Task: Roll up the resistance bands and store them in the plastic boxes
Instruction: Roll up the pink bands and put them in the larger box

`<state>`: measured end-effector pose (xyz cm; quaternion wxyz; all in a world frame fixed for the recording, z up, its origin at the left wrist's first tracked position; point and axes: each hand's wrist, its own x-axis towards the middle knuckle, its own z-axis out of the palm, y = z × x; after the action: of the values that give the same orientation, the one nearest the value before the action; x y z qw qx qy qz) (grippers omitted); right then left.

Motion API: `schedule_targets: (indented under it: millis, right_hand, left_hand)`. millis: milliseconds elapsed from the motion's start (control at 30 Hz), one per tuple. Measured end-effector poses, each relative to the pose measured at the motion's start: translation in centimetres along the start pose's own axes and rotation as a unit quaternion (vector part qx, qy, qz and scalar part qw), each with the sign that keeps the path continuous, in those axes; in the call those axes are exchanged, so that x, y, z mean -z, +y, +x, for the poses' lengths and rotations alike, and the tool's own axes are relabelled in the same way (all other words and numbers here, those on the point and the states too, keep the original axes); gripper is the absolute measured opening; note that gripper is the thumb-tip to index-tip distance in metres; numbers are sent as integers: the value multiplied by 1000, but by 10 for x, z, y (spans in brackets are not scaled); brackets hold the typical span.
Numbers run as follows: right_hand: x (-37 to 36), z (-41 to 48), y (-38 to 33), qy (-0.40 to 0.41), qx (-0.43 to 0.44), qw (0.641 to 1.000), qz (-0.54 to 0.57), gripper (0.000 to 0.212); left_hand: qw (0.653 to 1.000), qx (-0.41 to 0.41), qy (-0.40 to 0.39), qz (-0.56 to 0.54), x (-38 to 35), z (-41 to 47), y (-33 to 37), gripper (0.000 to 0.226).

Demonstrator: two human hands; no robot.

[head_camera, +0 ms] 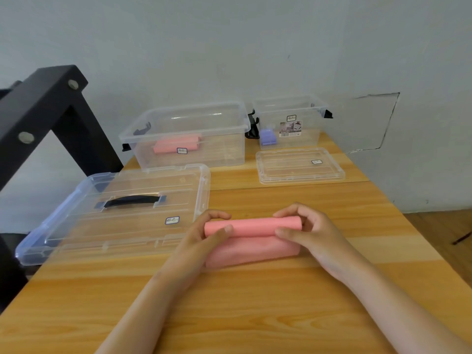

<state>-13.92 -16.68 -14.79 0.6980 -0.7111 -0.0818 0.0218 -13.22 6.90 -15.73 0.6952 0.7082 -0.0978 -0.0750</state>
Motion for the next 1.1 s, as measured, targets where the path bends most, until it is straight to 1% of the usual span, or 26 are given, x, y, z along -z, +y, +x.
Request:
schedule_targets:
  millis: [67, 133, 233, 267, 333, 367, 433, 500, 567, 667, 700, 767, 833, 867, 933, 1000, 1100]
  right_hand:
    - [0, 0, 0, -3, 15, 1000, 6, 24]
    - [-1, 0, 1, -13, 6, 1000, 11, 25]
    - [-2, 1, 3, -34, -39, 999, 18, 26]
    - [-2, 1, 4, -31, -47, 998, 17, 23]
    - [-1, 1, 3, -8, -37, 999, 4, 14]
    - [-1, 1, 2, 1, -21, 1000, -1, 14]
    - [-1, 0, 1, 2, 7, 1000, -2, 20]
    - [-2, -1, 2, -9, 18, 1000, -6, 23]
    - [-3, 0, 3, -23, 5, 1000, 0, 27]
    - [-3, 1, 5, -41, -50, 998, 25, 23]
    - [-3, 1, 5, -35, -55, 998, 20, 19]
    - [-1, 2, 4, -9, -34, 999, 8, 13]
    - [-1, 0, 3, 2, -6, 1000, 2, 16]
    - [0, 0, 2, -2, 0, 1000, 1, 19]
    - [-1, 0, 3, -21, -8, 1000, 2, 23]
    - [-1, 2, 7, -38, -36, 999, -6, 25]
    - [-2, 3, 8, -29, -64, 997, -19, 20]
  left_hand:
    - [999, -16, 7, 32, 0, 1, 0, 31]
    - [999, -39, 20, 20, -1, 3, 2, 22]
    - [998, -60, 12, -22, 0, 3, 2, 28]
    - [998, -60, 7, -32, 1, 2, 2, 29]
    - [999, -36, -1, -39, 1, 1, 2, 31]
    - [999, -13, -3, -36, 0, 0, 1, 32]
    - [1000, 14, -1, -2, 0, 1, -1, 35]
    - [1000, 9, 16, 25, 0, 2, -2, 26]
    - [999, -9, 31, 5, -1, 3, 0, 22]
    - [998, -45, 28, -25, 0, 3, 1, 30]
    - [998, -40, 25, -33, -1, 2, 2, 34]
    - [998, -4, 18, -52, -3, 1, 2, 38]
    - [997, 37, -3, -67, -4, 1, 2, 33]
    - [997, 41, -5, -63, -3, 2, 1, 32]
    - [998, 17, 9, -53, -2, 3, 2, 34]
    - [998, -18, 19, -53, -1, 4, 3, 31]
    - [997, -37, 21, -62, -2, 3, 4, 33]
